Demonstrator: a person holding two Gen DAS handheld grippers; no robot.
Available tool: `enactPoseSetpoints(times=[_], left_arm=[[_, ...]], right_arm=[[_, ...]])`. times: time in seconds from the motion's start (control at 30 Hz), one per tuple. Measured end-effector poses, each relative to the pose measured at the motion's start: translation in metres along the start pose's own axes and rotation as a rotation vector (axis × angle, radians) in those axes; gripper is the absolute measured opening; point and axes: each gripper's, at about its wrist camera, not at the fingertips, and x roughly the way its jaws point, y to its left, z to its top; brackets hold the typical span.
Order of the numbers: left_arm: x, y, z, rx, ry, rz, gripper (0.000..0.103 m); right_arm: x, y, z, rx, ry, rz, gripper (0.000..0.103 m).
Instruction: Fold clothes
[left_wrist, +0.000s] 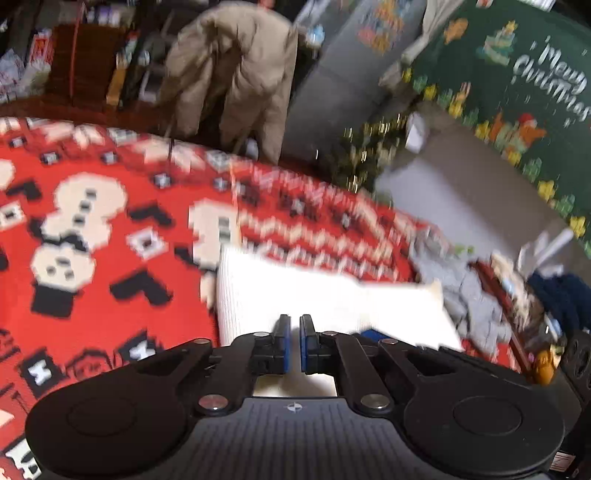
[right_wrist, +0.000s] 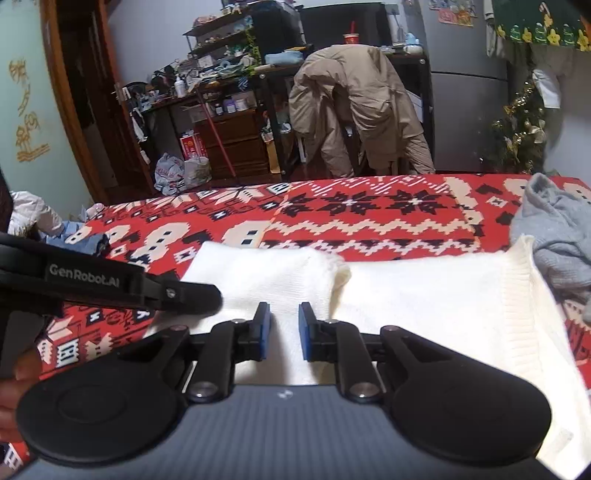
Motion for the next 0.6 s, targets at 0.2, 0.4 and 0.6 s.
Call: enactPoseSetpoints(times=[0.2,0.4,0.6], left_arm=[[0.000,0.010,0.002,-0.065,-0.018,-0.017,0.008],[0.010,0.014,0.001,-0.055,0.020,0.015,0.005],[0.006,0.017,0.001,-0.094,-0.006,-0.020,0.007]], right_arm=[[0.000,0.001,0.020,-0.005,-0.024,0.041,0.017],[0.028,0.004,0.022,-0.035,0.028,0.008,0.018],[0.023,0.005,0.021,-0.011,0.000,-0.027,0.023]])
